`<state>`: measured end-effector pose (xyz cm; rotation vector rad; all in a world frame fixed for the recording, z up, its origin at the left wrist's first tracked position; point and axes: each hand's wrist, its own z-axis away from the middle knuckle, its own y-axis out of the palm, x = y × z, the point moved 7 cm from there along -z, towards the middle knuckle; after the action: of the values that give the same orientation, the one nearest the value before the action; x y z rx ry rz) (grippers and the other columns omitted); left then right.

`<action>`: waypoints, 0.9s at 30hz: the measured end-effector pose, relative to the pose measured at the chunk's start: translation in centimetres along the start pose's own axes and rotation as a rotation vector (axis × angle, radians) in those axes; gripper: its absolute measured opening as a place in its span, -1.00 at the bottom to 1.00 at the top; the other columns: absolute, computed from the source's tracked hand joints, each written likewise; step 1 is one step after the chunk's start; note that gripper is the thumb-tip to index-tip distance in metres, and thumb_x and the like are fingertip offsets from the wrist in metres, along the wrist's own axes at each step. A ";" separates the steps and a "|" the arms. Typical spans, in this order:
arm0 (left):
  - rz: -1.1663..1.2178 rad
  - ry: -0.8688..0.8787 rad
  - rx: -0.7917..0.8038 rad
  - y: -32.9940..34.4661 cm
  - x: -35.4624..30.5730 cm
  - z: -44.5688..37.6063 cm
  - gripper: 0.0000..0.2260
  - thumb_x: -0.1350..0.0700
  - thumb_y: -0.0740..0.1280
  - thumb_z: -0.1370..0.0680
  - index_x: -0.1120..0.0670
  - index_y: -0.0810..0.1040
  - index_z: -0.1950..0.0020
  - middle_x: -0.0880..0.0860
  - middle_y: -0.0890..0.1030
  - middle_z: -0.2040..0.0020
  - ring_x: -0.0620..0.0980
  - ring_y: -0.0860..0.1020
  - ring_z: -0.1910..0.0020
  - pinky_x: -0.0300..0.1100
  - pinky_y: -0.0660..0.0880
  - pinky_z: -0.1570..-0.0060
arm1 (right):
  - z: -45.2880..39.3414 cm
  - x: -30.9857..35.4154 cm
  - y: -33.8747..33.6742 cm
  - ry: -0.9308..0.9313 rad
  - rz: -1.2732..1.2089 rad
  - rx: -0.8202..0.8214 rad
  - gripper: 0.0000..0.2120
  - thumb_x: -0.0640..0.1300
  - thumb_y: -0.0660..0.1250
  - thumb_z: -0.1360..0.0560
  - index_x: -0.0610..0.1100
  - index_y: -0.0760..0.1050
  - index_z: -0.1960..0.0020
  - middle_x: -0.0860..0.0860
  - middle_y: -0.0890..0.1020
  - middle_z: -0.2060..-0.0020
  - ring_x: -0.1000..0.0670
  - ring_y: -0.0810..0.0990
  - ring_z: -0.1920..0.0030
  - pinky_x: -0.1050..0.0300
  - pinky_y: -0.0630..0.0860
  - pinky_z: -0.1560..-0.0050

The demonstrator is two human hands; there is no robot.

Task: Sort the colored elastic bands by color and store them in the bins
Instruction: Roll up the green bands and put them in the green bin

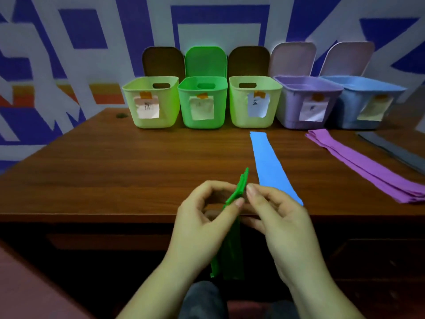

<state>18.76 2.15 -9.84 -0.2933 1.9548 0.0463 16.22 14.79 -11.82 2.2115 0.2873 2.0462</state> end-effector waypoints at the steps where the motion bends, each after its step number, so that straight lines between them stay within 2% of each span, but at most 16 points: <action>1: 0.006 -0.011 0.023 0.3 0.3 0.0 -0.86 0.07 0.44 -0.39 0.05 0.62 0.08 -0.01 0.67 0.11 -0.10 0.63 0.09 -0.29 0.53 0.15 | -0.1 -0.2 -0.2 0.018 0.015 0.001 -0.57 0.12 0.39 -0.20 -0.16 0.64 0.09 -0.09 0.71 0.19 -0.08 0.69 0.08 -0.04 0.60 -0.01; 3: 0.057 -0.049 0.060 0.8 0.9 0.0 -0.75 -0.07 0.39 -0.34 0.07 0.62 0.11 0.00 0.65 0.14 -0.13 0.60 0.14 -0.31 0.50 0.17 | -0.4 -0.2 -0.4 0.024 0.048 0.015 -0.58 0.15 0.41 -0.18 -0.15 0.66 0.15 -0.10 0.70 0.23 -0.08 0.68 0.13 -0.10 0.58 -0.02; 5: 0.136 -0.133 0.067 1.2 1.6 -0.2 -0.70 -0.15 0.36 -0.30 0.06 0.60 0.20 -0.02 0.61 0.23 -0.13 0.55 0.23 -0.31 0.47 0.22 | -0.7 -0.3 -0.7 0.025 0.074 0.013 -0.66 0.10 0.42 -0.15 -0.11 0.67 0.20 -0.08 0.70 0.28 -0.04 0.68 0.19 -0.08 0.58 0.00; 9: 0.194 -0.287 0.010 1.3 3.1 -0.4 -0.62 -0.20 0.41 -0.21 0.10 0.53 0.28 0.06 0.53 0.32 -0.04 0.46 0.30 -0.19 0.41 0.28 | -0.9 -1.1 -0.7 0.095 0.126 0.059 -0.93 -0.15 0.42 -0.36 -0.08 0.68 0.19 -0.08 0.71 0.24 -0.08 0.68 0.12 -0.17 0.57 -0.08; 11: 0.229 -0.334 0.016 1.4 3.3 -0.4 -0.63 -0.17 0.46 -0.19 0.11 0.51 0.30 0.06 0.49 0.36 -0.01 0.43 0.33 -0.18 0.40 0.33 | -0.9 -1.3 -0.7 0.123 0.146 0.097 -0.90 -0.18 0.38 -0.41 -0.09 0.68 0.16 -0.08 0.71 0.18 -0.09 0.67 0.05 -0.19 0.54 -0.12; 13: 0.251 -0.377 0.048 1.6 3.4 -0.3 -0.69 -0.11 0.54 -0.22 0.06 0.53 0.30 0.07 0.49 0.37 -0.01 0.44 0.34 -0.21 0.40 0.35 | -1.0 -1.4 -0.7 0.152 0.118 0.130 -0.88 -0.13 0.42 -0.32 -0.10 0.68 0.16 -0.08 0.71 0.16 -0.07 0.67 0.01 -0.11 0.52 -0.15; 15: 0.282 -0.411 0.053 1.6 3.7 -0.2 -0.76 -0.02 0.57 -0.26 0.05 0.56 0.30 0.09 0.52 0.34 -0.04 0.47 0.34 -0.26 0.43 0.35 | -1.0 -1.4 -0.9 0.189 0.055 0.154 -0.76 -0.03 0.40 -0.19 -0.11 0.69 0.21 -0.07 0.71 0.18 -0.01 0.67 0.05 0.04 0.52 -0.06; 17: 0.323 -0.448 0.051 1.7 4.3 0.0 -0.83 0.05 0.50 -0.28 0.08 0.59 0.26 0.11 0.57 0.28 -0.06 0.51 0.31 -0.26 0.47 0.28 | -1.0 -1.4 -1.2 0.216 0.008 0.145 -0.76 -0.02 0.38 -0.18 -0.12 0.69 0.25 -0.09 0.71 0.22 0.02 0.67 0.15 0.12 0.49 0.05; 20: 0.399 -0.528 0.090 1.9 4.7 0.2 -0.83 0.12 0.50 -0.29 0.15 0.59 0.21 0.19 0.57 0.23 0.05 0.53 0.25 -0.11 0.47 0.13 | -1.2 -1.3 -2.0 0.204 0.024 0.092 -0.72 -0.01 0.41 -0.17 -0.19 0.67 0.24 -0.13 0.70 0.23 -0.05 0.66 0.15 0.03 0.51 -0.03; 22: 0.458 -0.570 0.082 1.9 4.6 0.4 -0.81 0.16 0.53 -0.26 0.16 0.55 0.26 0.15 0.52 0.35 -0.01 0.50 0.35 -0.20 0.47 0.24 | -1.4 -1.0 -2.6 0.153 0.076 0.036 -0.72 0.03 0.42 -0.14 -0.14 0.67 0.26 -0.09 0.70 0.26 -0.05 0.65 0.15 -0.03 0.51 -0.09; 24: 0.464 -0.578 0.071 1.8 4.3 0.7 -0.84 0.11 0.44 -0.24 0.15 0.53 0.30 0.06 0.50 0.45 -0.10 0.47 0.47 -0.31 0.47 0.40 | -1.5 -0.7 -3.3 0.111 0.105 -0.019 -0.73 0.05 0.43 -0.13 -0.09 0.68 0.27 -0.07 0.70 0.27 -0.08 0.65 0.12 -0.10 0.50 -0.14; 27: 0.401 -0.528 0.095 2.0 3.7 1.0 -0.83 0.10 0.44 -0.24 0.17 0.53 0.29 0.07 0.50 0.45 -0.10 0.48 0.48 -0.31 0.47 0.43 | -1.4 -0.7 -3.4 0.122 0.077 -0.018 -0.73 0.04 0.44 -0.13 -0.11 0.68 0.27 -0.09 0.70 0.25 -0.10 0.64 0.09 -0.12 0.48 -0.18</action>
<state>17.87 3.63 -13.79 0.1677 1.4562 0.2647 14.59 17.84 -13.10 2.1226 0.1961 2.2194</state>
